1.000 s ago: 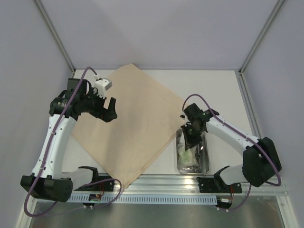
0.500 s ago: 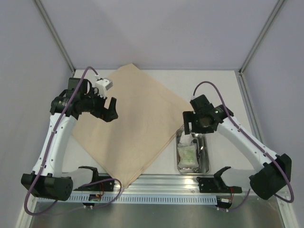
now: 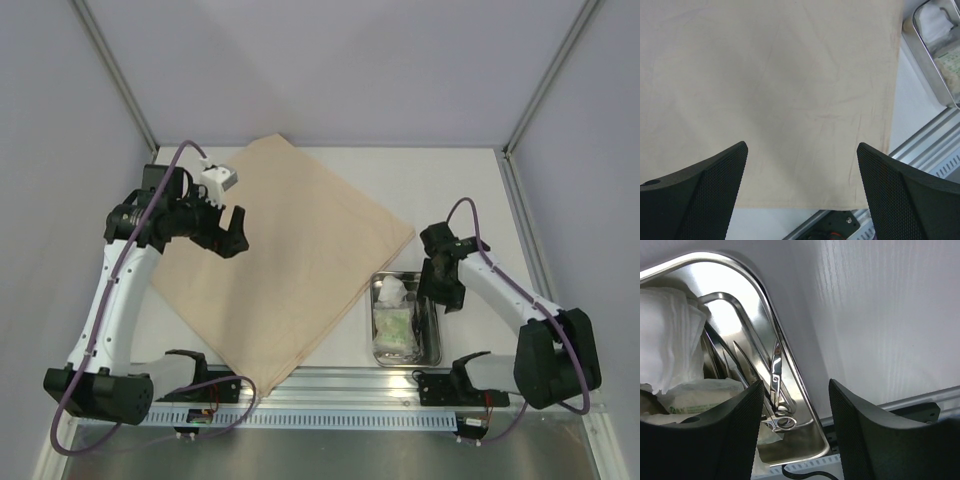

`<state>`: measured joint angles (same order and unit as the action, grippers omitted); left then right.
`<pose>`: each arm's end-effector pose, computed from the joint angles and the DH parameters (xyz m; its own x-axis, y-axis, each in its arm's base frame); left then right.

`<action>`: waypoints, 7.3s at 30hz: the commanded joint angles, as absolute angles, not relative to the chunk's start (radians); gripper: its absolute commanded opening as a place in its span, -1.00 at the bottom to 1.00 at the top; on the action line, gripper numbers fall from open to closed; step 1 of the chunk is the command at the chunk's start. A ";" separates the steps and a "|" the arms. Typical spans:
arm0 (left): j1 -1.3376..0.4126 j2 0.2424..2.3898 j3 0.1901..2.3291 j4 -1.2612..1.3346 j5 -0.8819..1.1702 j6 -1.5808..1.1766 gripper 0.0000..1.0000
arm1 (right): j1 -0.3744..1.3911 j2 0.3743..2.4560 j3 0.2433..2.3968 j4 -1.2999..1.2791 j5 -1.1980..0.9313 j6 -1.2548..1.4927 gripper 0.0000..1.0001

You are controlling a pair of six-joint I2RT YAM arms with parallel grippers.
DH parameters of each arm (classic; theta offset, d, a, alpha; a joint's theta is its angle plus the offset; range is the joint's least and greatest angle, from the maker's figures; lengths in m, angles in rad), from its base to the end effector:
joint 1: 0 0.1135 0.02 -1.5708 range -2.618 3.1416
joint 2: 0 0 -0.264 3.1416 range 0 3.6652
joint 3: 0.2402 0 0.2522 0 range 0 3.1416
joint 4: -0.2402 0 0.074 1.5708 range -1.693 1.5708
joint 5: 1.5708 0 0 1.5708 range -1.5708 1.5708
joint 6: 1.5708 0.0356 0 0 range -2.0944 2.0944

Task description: Prepare the surgical pack

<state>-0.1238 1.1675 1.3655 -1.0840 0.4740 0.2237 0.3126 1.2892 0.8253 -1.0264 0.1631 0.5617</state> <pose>0.2080 -0.0423 0.3815 -0.6615 0.2812 -0.6952 0.5570 0.8050 -0.2044 0.1933 0.0564 0.2024 -0.9577 0.2428 -0.1543 0.2589 0.9613 -0.0942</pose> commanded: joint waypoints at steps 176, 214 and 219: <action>-0.032 1.483 0.985 -0.474 -0.241 -0.369 -1.00 | 0.359 1.737 0.999 -0.316 0.147 0.864 0.19; -0.020 1.459 0.894 -0.514 -0.045 -0.601 -1.00 | 0.787 2.011 1.523 -0.428 -0.104 0.721 -0.82; -0.020 1.444 0.885 -0.515 -0.026 -0.606 -1.00 | 0.788 2.103 1.665 -0.480 -0.109 0.695 -0.82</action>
<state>-0.0185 1.4883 0.8928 -0.5060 -0.0650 -0.5980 0.7879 2.0628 1.5620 -0.4393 -0.0929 0.7269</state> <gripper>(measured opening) 0.033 0.091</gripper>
